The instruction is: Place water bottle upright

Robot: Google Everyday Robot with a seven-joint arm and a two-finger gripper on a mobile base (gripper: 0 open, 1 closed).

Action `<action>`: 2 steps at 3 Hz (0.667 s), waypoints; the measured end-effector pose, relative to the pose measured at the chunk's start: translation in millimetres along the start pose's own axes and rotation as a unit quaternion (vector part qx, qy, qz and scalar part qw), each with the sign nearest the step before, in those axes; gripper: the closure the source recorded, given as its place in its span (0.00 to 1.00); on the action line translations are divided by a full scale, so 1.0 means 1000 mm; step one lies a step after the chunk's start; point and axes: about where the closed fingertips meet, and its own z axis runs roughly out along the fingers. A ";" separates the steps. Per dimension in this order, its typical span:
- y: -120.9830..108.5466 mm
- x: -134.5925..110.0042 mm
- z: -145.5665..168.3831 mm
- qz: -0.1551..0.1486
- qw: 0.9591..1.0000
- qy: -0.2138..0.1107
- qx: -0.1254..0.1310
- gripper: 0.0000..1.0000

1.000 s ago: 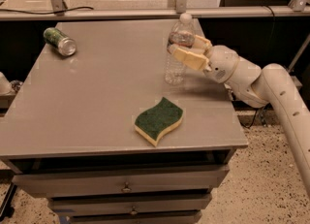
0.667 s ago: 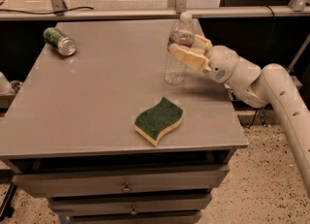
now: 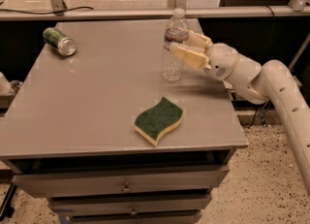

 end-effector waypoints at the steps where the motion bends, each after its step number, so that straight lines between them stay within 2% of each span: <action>1: 0.000 -0.002 0.000 -0.002 1.000 0.001 -0.002 0.82; 2: 0.001 -0.002 -0.001 -0.004 1.000 0.001 -0.003 1.00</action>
Offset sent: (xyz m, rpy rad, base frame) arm 0.0002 -0.0111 0.0011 -0.0065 -0.0039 -0.0113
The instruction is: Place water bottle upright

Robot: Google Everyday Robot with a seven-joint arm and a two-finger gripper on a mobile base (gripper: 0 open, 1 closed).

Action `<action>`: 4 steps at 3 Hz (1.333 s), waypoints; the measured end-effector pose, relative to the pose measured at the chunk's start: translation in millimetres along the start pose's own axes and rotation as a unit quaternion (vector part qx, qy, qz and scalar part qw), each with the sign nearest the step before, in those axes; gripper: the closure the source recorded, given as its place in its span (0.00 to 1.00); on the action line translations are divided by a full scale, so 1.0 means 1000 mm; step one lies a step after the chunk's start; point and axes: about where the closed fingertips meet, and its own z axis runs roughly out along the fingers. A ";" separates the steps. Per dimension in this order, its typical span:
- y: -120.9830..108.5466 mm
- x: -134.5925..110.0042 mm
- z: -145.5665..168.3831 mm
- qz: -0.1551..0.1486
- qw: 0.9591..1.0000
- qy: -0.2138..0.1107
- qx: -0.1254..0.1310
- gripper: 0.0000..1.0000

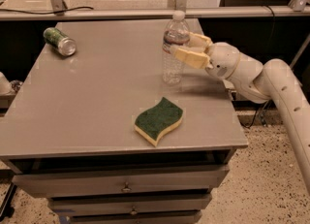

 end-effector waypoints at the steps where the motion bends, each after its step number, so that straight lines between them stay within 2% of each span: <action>1: 0.001 0.001 0.000 -0.001 1.000 0.000 -0.001 1.00; 2: 0.004 0.003 0.001 -0.003 1.000 0.003 -0.007 0.82; 4: 0.007 0.005 0.002 -0.006 1.000 0.004 -0.013 0.36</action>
Offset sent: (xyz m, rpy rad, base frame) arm -0.0038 -0.0003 -0.0069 -0.0188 -0.0103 0.0102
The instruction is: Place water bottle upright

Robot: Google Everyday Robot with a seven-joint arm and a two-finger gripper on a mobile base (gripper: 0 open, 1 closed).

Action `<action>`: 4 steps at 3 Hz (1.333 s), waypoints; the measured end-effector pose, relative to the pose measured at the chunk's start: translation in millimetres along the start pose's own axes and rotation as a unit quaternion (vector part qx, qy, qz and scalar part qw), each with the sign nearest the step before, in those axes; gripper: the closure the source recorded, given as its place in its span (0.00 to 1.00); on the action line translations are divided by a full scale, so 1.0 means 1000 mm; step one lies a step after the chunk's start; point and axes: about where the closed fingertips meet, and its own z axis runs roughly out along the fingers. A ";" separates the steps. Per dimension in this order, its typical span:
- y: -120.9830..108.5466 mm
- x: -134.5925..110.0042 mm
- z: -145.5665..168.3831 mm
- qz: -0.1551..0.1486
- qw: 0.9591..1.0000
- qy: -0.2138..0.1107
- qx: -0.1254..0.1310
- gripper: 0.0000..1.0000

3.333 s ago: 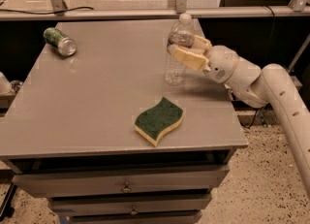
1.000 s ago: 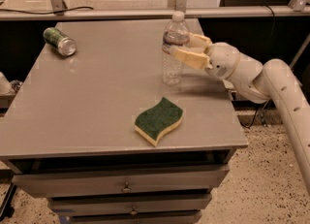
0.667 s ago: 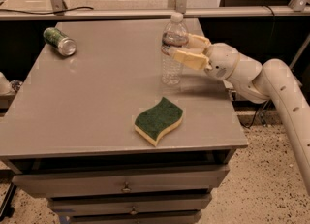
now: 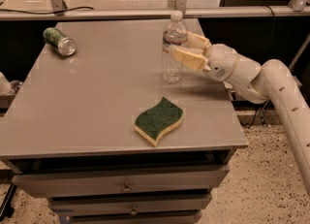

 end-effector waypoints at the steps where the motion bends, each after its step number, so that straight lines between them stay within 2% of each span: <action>1: 0.001 0.000 -0.001 -0.001 1.000 0.001 -0.001 0.12; 2: 0.002 0.000 -0.001 -0.001 1.000 0.001 -0.001 0.00; 3: 0.002 0.000 -0.002 -0.001 1.000 0.002 0.001 0.00; 4: 0.004 -0.004 -0.021 0.000 1.000 0.014 0.020 0.00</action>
Offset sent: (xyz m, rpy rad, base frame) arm -0.0017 -0.0076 -0.0036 -0.0011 0.0020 -0.0109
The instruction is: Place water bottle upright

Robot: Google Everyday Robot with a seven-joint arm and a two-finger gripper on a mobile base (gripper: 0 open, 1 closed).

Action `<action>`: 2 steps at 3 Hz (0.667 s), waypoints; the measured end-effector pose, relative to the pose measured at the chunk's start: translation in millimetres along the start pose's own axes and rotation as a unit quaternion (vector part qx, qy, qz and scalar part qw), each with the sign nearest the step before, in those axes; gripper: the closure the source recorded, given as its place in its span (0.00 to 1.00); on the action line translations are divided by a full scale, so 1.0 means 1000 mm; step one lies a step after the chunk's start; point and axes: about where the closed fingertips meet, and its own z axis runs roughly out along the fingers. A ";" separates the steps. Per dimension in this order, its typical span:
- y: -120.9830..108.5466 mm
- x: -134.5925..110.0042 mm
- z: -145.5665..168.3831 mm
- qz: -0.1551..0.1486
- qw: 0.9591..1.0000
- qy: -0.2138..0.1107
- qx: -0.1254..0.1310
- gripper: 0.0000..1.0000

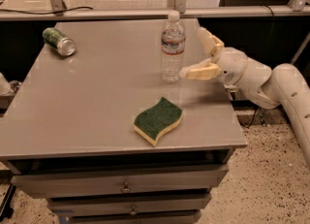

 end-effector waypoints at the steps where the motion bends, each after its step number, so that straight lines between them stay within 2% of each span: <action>1: 0.006 -0.017 -0.045 -0.006 0.999 0.036 0.039 0.00; 2: 0.015 -0.048 -0.097 -0.022 0.994 0.075 0.082 0.00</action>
Offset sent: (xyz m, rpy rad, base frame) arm -0.1018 -0.1845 0.0396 -0.2262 0.0816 -0.3440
